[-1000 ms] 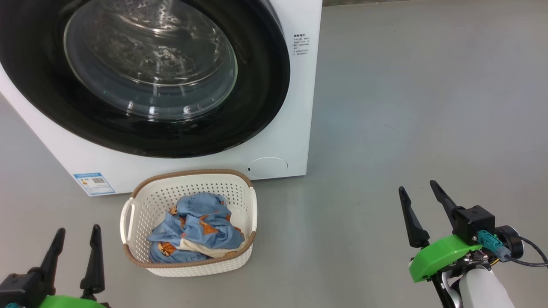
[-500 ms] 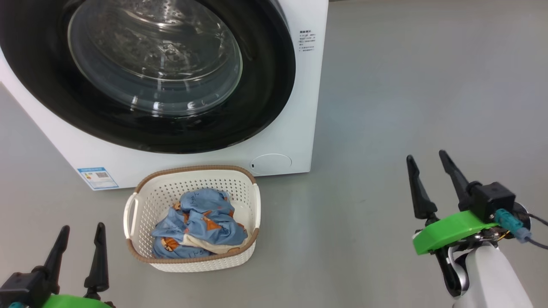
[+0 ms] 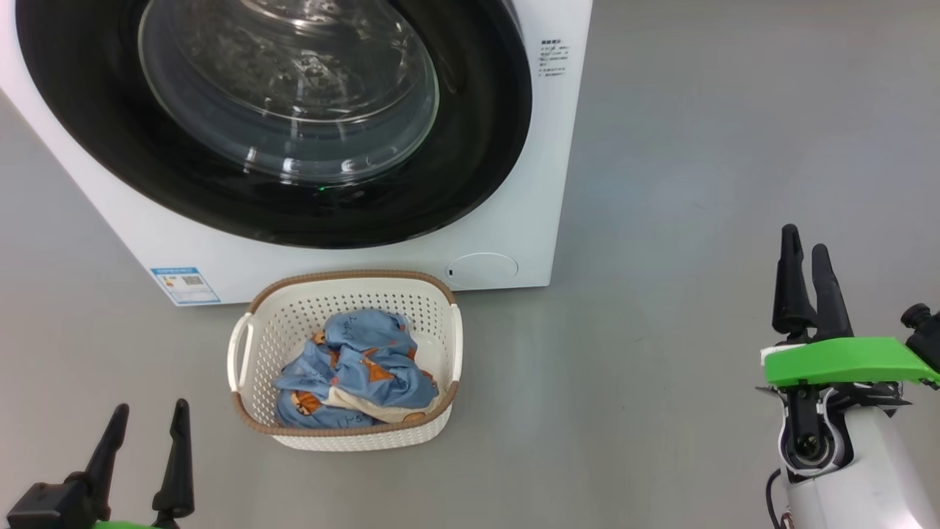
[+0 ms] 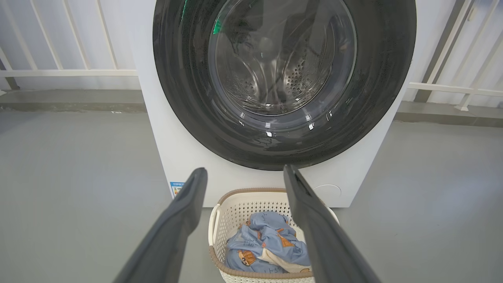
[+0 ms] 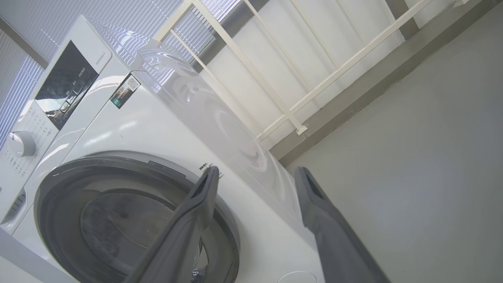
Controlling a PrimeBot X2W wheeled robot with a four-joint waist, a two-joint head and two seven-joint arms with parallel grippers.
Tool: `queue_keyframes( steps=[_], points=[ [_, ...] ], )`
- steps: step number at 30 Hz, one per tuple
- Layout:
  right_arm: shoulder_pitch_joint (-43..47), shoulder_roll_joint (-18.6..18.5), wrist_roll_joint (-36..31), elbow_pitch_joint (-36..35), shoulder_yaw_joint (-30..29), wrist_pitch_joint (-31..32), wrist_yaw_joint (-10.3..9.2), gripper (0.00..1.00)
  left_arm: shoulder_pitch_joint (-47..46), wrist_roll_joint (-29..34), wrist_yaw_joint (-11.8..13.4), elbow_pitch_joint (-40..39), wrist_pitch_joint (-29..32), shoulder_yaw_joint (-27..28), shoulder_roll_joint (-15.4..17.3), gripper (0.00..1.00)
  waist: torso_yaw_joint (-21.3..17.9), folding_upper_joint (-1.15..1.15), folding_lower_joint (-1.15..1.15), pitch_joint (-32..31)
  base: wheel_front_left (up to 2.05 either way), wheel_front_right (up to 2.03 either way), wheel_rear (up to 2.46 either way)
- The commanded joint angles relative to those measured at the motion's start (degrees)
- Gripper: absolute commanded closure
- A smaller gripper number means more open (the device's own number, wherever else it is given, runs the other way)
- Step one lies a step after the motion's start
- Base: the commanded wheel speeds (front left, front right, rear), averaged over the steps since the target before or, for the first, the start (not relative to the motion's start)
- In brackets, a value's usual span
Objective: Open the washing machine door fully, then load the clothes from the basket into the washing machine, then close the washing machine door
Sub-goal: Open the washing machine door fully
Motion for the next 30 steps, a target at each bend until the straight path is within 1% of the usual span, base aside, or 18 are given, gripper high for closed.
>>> queue_keyframes(
  steps=[1, 2, 3, 4, 5, 9, 12, 14, 19, 22, 30],
  points=[
    [-2.5, 0.2, 3.7, -0.3, 1.5, -0.5, 0.51, 0.04, -1.3, -0.3, -0.2, -1.1, -0.7, 2.1, 1.6, 0.0, 0.3, 0.0, 0.0, 0.3, 0.0, 0.0, 0.0],
    [-3.1, 0.2, 6.0, 0.4, 1.7, -0.5, 0.51, 0.52, -1.3, -0.4, -0.2, -1.2, -0.7, 2.1, 1.5, 0.0, 0.4, 0.0, 0.0, 0.4, 0.0, 0.0, 0.0],
    [-3.7, 0.2, 8.7, 1.2, 2.1, -0.5, 0.51, 0.62, -1.3, -0.4, -0.2, -1.2, -0.7, 2.0, 1.5, 0.0, 0.5, 0.0, 0.0, 0.5, 0.0, 0.0, 0.0],
    [-4.3, 0.2, 10.8, 2.1, 2.4, -0.5, 0.51, 0.95, -1.3, -0.5, -0.2, -1.3, -0.7, 2.0, 1.5, 0.0, 0.6, 0.0, 0.0, 0.6, 0.0, 0.0, 0.0],
    [-5.0, 0.2, 12.7, 2.8, 2.8, -0.5, 0.51, 1.0, -1.3, -0.5, -0.2, -1.3, -0.7, 1.9, 1.5, 0.0, 0.7, 0.0, 0.0, 0.8, 0.0, 0.0, 0.0],
    [-7.9, 0.2, 20.1, 5.1, 3.8, 0.4, 0.51, 1.0, -1.3, -0.7, -0.2, -1.4, -0.7, 1.7, 1.6, 0.0, 0.9, 0.0, 0.0, 1.4, 0.0, 0.0, 0.0],
    [-10.0, 0.2, 23.6, 5.9, 3.5, 1.6, 0.51, 1.0, -1.7, -1.0, -0.2, -1.4, -0.7, 1.4, 1.7, 0.0, 1.2, 0.0, 0.0, 2.1, 0.0, 0.0, 0.0],
    [-11.2, 0.2, 24.8, 6.5, 3.0, 2.3, 0.51, 1.0, -2.0, -1.2, -0.2, -1.6, -0.7, 1.3, 1.7, 0.0, 1.3, 0.0, 0.0, 2.6, 0.0, 0.0, 0.0],
    [-15.0, 0.2, 25.1, 9.5, 0.9, 4.8, 0.51, 1.0, -2.7, -1.8, -0.2, -2.0, -0.7, 0.9, 2.0, 0.0, 1.7, 0.0, 0.0, 4.4, 0.0, 0.0, 0.0],
    [-18.2, 0.2, 25.8, 11.3, 0.0, 6.8, 0.51, 1.0, -3.3, -2.2, -0.2, -2.2, -0.7, 0.6, 2.2, 0.0, 1.9, 0.0, 0.0, 5.7, 0.0, 0.0, 0.0],
    [-27.9, 0.2, 24.9, 17.7, -1.6, 12.3, 0.51, 1.0, -5.8, -3.7, -0.2, -2.9, -0.7, -0.5, 3.0, 0.0, 2.8, 0.0, 0.0, 9.6, 0.0, 0.0, 0.0]
  ],
)
